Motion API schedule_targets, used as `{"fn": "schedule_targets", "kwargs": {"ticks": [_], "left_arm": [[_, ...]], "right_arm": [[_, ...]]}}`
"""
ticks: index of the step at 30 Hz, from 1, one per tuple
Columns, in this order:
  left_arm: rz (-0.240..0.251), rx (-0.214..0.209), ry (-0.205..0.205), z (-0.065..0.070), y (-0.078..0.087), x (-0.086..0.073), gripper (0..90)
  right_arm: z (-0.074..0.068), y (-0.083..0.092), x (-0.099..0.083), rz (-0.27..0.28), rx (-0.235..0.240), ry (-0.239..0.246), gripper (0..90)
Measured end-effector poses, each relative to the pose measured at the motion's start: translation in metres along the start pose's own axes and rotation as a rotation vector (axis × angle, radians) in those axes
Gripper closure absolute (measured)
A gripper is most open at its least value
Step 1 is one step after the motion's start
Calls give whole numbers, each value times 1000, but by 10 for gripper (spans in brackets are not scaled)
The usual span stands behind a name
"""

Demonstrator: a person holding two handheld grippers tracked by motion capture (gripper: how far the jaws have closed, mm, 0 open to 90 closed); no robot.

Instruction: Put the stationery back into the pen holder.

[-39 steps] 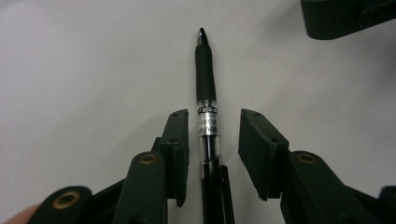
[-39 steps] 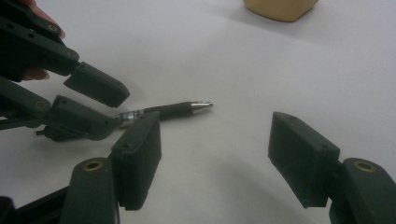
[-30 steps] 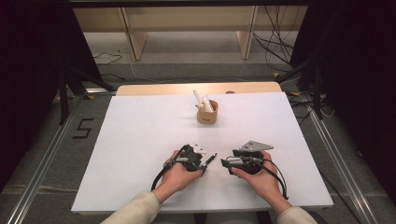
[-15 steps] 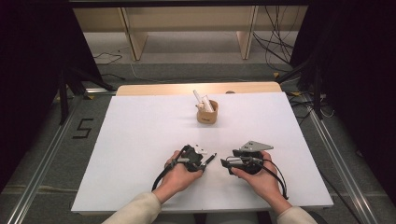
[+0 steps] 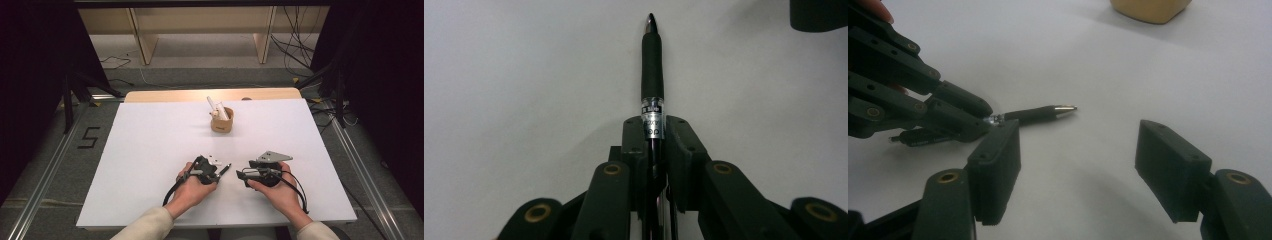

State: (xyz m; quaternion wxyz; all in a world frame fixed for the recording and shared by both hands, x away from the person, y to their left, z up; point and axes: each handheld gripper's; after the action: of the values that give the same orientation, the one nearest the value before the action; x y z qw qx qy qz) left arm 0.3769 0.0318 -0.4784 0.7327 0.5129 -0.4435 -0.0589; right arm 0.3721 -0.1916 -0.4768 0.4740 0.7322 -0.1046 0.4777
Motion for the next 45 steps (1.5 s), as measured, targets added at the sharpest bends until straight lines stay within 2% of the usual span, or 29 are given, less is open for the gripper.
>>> {"fn": "schedule_targets", "kwargs": {"ticks": [7, 23, 32, 40, 45], "left_arm": [[10, 19, -10, 3, 0, -1, 795], [49, 11, -6, 1, 2, -7, 798], [98, 6, 0, 1, 11, -11, 799], [156, -11, -4, 8, 23, -15, 798], [175, -27, -6, 15, 30, -21, 798]], "right_arm": [[0, 0, 0, 0, -1, 0, 351], [1, 1, 0, 4, -6, -3, 352], [1, 2, 0, 5, -4, -5, 352], [-2, 1, -1, 12, 17, -20, 346], [-6, -1, -2, 7, 54, -41, 345]]}}
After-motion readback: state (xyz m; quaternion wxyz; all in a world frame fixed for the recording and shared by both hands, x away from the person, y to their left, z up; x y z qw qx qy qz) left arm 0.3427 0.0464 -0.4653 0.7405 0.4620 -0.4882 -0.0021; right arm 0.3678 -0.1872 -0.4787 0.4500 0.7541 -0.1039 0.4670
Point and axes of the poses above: each handheld gripper's, and its own axes: y roughly backward along the jaws, x roughly out of its top, z roughly to its right, and after that the axes turned 4 degrees about -x, right-handed
